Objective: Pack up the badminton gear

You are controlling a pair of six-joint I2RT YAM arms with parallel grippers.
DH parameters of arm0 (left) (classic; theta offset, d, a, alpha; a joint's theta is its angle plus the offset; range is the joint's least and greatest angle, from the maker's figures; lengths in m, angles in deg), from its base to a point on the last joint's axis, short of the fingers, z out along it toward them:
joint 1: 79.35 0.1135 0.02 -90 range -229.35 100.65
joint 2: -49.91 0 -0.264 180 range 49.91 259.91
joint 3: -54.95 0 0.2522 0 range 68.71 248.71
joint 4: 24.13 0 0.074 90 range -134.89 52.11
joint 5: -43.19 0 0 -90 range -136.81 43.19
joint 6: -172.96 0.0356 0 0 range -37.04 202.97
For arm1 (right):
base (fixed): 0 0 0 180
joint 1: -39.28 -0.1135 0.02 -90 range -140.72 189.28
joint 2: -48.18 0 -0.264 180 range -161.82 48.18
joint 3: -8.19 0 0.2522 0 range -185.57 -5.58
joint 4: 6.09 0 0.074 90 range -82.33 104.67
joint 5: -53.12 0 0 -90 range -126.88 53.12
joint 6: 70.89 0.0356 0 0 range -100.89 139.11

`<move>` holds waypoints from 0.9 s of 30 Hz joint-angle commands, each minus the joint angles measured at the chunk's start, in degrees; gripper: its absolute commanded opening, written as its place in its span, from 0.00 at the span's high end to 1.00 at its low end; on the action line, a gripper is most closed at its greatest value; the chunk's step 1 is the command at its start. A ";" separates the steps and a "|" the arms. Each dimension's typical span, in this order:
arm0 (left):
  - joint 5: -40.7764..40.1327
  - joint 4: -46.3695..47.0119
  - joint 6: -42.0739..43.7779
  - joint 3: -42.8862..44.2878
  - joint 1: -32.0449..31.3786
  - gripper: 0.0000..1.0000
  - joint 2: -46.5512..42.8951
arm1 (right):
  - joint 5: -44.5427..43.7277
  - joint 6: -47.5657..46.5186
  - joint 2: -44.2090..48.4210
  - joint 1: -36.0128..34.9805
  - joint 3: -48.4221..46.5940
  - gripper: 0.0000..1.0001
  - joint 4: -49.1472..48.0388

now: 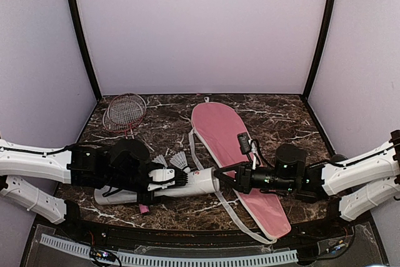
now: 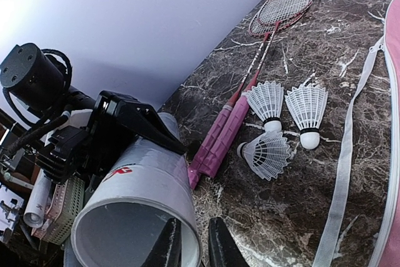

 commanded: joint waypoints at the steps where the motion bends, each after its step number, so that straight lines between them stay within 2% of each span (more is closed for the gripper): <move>1: 1.27 1.19 0.21 0.98 -0.32 0.40 -0.60 | -0.88 -0.17 0.01 -0.38 0.80 0.85 -3.33; 7: 2.58 1.82 -0.76 1.41 -0.32 0.39 -0.60 | 0.52 -0.34 -0.32 -0.33 0.70 0.95 -4.43; 11: 3.45 2.40 -1.13 1.70 -0.24 0.34 -0.22 | 0.49 -0.40 -0.23 -0.37 0.92 1.00 -5.06; 14: 4.55 2.75 -1.62 2.54 -0.31 0.22 0.75 | 0.44 -0.49 -0.23 -0.38 1.02 1.00 -5.37; 16: 5.66 2.86 -2.05 3.62 -0.24 0.18 1.64 | 0.45 -0.50 -0.33 -0.38 0.95 1.00 -5.52; 27: 10.35 4.72 -3.66 8.13 -0.32 0.17 6.07 | -0.80 -0.51 0.33 -0.33 1.23 1.00 -5.68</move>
